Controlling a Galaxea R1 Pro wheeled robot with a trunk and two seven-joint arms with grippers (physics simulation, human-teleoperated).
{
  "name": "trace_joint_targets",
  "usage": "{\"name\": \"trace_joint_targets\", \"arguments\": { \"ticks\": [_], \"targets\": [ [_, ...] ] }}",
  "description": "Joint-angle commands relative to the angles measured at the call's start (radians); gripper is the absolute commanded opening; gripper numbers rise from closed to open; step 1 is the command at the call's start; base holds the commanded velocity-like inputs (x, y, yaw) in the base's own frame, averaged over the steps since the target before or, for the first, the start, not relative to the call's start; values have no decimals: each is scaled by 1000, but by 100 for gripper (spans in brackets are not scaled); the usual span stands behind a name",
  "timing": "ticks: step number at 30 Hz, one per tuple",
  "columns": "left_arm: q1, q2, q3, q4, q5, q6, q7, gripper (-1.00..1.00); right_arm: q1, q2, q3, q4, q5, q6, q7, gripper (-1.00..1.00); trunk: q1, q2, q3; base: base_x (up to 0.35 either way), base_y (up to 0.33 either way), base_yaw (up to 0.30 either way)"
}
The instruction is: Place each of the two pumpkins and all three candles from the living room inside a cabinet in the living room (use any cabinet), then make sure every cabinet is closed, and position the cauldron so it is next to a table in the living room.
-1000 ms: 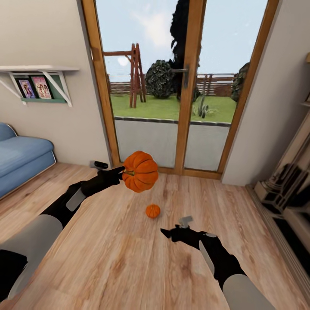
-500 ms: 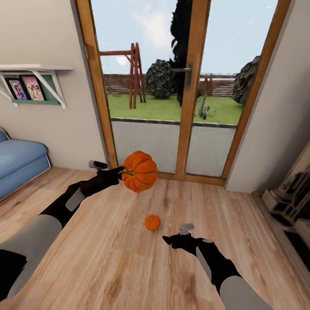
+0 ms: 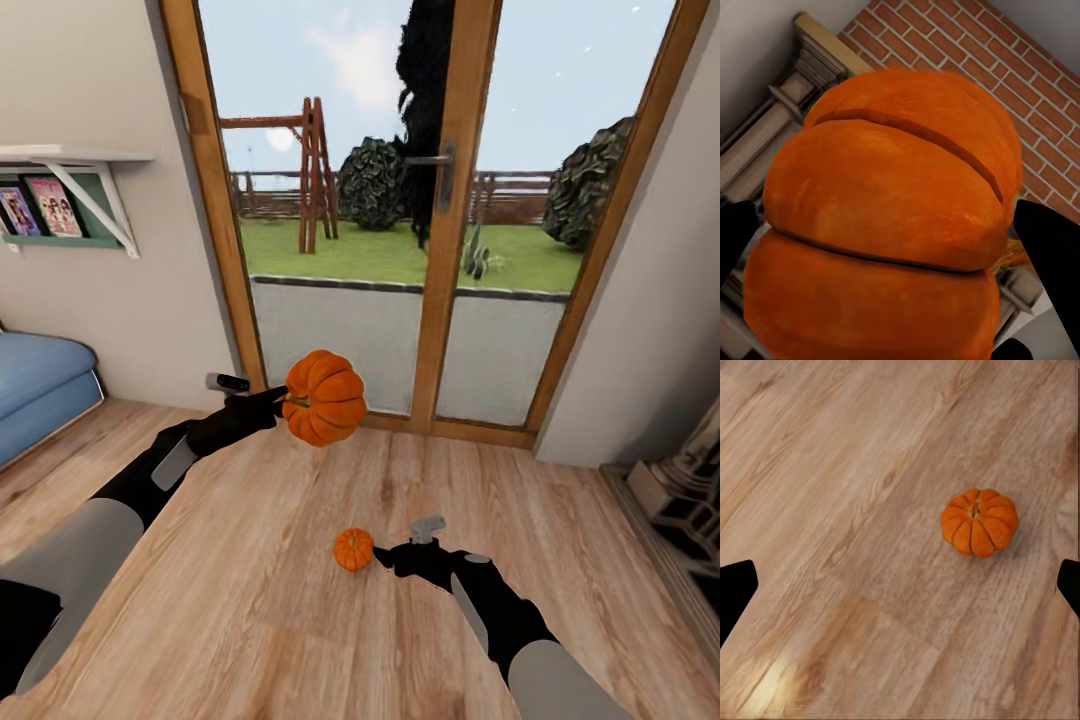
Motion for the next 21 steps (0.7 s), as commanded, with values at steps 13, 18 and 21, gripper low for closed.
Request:
{"name": "trace_joint_targets", "arguments": {
  "ticks": [13,18,21],
  "targets": [
    [0,0,2,0,1,-1,1,-100,0,0,3,1,0,-29,-2,100,0,0,0,338,0,0],
    [0,0,2,0,1,-1,1,-100,0,0,2,1,-1,-30,-3,100,0,0,0,338,0,0],
    [0,0,2,0,1,-1,1,-100,0,0,2,2,-2,-30,-3,100,0,0,0,338,0,0]
  ]
}}
